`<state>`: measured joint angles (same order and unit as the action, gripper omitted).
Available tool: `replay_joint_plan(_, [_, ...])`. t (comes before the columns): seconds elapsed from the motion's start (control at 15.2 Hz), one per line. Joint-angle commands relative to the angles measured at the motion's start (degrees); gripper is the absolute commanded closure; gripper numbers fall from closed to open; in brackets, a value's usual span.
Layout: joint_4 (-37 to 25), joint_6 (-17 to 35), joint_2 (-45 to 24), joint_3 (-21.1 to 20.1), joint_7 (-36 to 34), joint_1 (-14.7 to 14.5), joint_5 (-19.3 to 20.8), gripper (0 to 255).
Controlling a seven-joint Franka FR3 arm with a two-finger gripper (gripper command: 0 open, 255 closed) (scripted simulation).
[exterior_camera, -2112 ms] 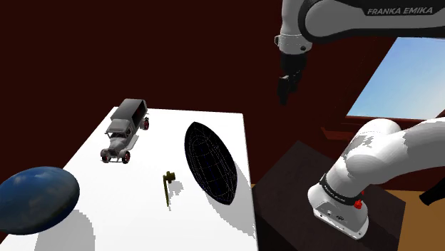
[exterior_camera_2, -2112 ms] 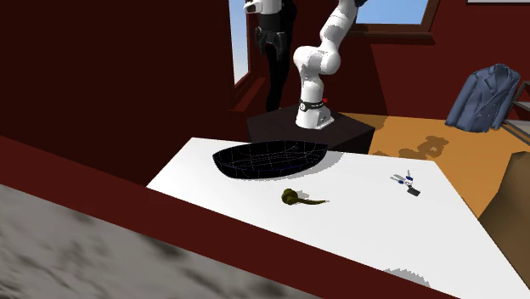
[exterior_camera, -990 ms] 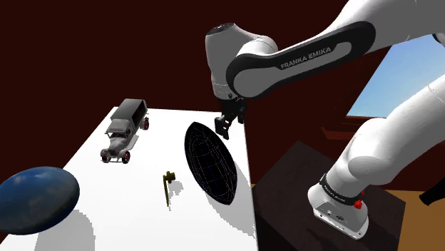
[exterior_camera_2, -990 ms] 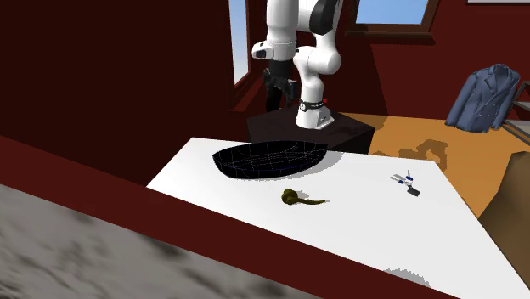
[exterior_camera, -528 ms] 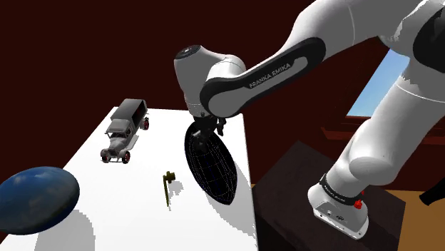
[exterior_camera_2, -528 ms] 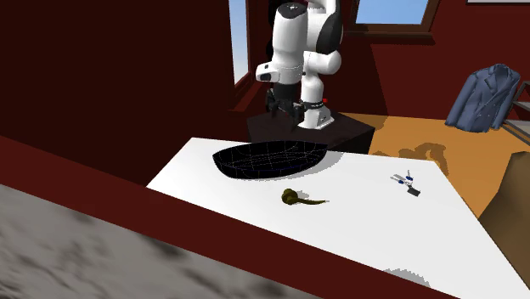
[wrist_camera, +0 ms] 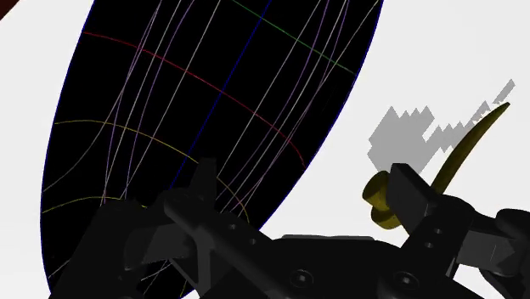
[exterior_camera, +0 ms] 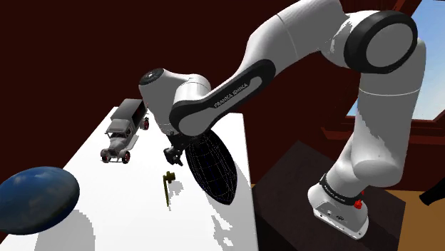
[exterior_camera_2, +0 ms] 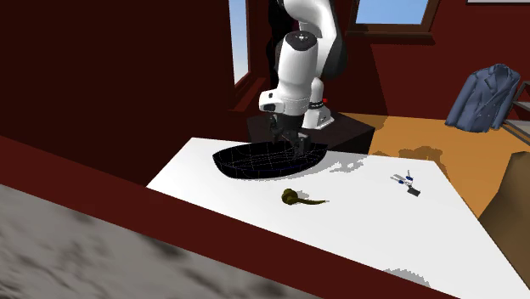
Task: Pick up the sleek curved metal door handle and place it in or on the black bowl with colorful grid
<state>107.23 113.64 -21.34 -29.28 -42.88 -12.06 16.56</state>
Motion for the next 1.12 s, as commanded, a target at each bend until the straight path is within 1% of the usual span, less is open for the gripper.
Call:
replay_joint_plan(0.0, [-4.9,-0.4,-5.4,0.8,-2.3,-2.4,2.6,0])
replay_joint_plan(0.26, [-15.8,-2.7,-15.0,2.6,-5.0,-7.3,6.1,0])
replay_joint_plan(0.46, [-25.6,-5.2,-22.6,4.0,-5.9,-11.2,8.0,0])
replay_joint_plan(0.53, [-26.8,-5.5,-23.5,4.2,-6.0,-11.7,8.1,0])
replay_joint_plan(0.99, [-23.7,-0.9,-25.2,5.1,-6.8,-11.2,9.2,0])
replay_joint_plan(1.06, [-23.7,-0.9,-25.2,5.1,-6.8,-11.2,9.2,0])
